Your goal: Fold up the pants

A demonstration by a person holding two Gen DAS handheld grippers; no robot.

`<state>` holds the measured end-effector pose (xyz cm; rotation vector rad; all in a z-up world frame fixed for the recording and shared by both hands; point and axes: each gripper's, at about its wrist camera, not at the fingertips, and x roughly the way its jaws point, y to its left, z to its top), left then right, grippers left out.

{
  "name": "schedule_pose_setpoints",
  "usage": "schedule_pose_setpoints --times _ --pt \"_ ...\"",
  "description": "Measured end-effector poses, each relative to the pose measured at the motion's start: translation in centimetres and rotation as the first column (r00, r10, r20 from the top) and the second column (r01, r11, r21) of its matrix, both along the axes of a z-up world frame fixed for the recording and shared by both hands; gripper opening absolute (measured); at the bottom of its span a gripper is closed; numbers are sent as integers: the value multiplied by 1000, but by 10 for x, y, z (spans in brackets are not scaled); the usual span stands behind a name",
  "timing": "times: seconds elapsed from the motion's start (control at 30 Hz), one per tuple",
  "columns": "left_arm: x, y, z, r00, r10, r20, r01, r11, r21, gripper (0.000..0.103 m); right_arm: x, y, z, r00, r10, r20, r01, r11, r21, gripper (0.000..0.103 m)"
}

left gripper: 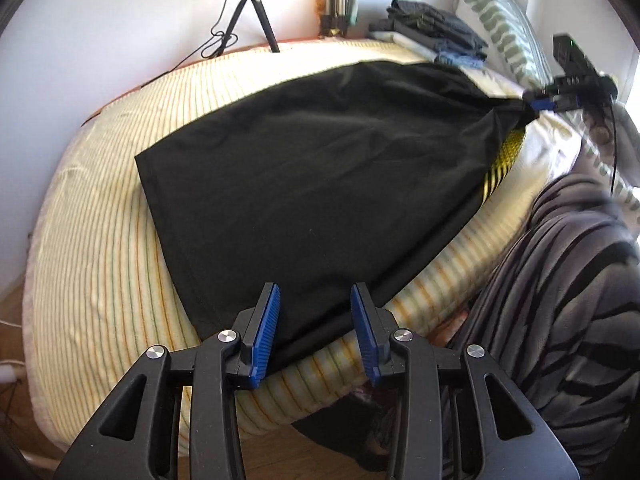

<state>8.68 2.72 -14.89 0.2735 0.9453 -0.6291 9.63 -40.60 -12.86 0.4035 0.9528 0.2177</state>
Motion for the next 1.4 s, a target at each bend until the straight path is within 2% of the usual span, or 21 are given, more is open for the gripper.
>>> schedule_pose_setpoints --times 0.13,0.23,0.3,0.37,0.47,0.63,0.7,0.73,0.77,0.83,0.93,1.03,1.07,1.1,1.13,1.17,1.3,1.4 --pt "3 -3 20 999 9 38 -7 998 -56 35 2 -3 -1 999 -24 -45 27 998 51 52" --pt "7 -14 34 998 -8 60 14 995 -94 35 13 -2 6 1000 -22 -4 22 999 41 52" --pt "9 -23 36 997 -28 71 34 996 -87 35 26 2 16 1000 -5 28 4 1000 23 52" --pt "11 -30 32 997 -41 70 46 996 -76 35 44 7 21 999 30 36 -31 999 44 52" --pt "13 -36 22 997 -47 55 51 997 -58 35 76 18 26 999 36 37 -35 999 -39 52" --pt "12 -37 3 999 -41 12 41 998 -37 35 117 26 16 1000 19 -14 -20 996 -82 52" --pt "11 -36 -2 999 -43 2 44 999 -20 35 126 28 11 999 22 -31 -24 997 -79 46" --pt "10 -36 -4 999 -44 -3 44 999 -18 35 128 28 9 999 30 -32 -33 997 -74 30" --pt "10 -35 -6 999 -46 -10 46 999 -17 35 129 29 9 999 34 -32 -37 996 -77 19" --pt "9 -35 -9 999 -51 -9 51 999 -11 35 130 33 14 999 52 -10 -52 994 -96 12" --pt "7 -33 -9 998 -58 -10 57 998 -17 35 130 35 29 997 69 36 -61 980 -189 11" --pt "5 -32 -9 998 -64 -10 64 998 -11 35 140 24 28 1000 22 22 -17 982 -188 11" --pt "4 -33 -9 998 -66 -11 66 998 -7 35 141 23 27 1000 14 12 -11 972 -234 11" --pt "3 -32 -8 998 -69 -14 68 998 -6 35 140 22 26 1000 13 12 -9 961 -276 11" --pt "1 -31 -8 997 -74 -17 74 997 -5 35 137 21 27 1000 0 15 5 948 -318 17" --pt "0 -31 -7 997 -75 -18 75 997 -4 35 129 20 30 1000 -15 17 20 935 -355 19" --pt "0 -27 -4 998 -54 -24 53 998 -21 35 84 23 45 997 31 72 -7 950 -312 19" --pt "-1 -20 3 999 -40 -7 40 999 -34 35 40 37 52 978 170 118 -127 943 -308 20"
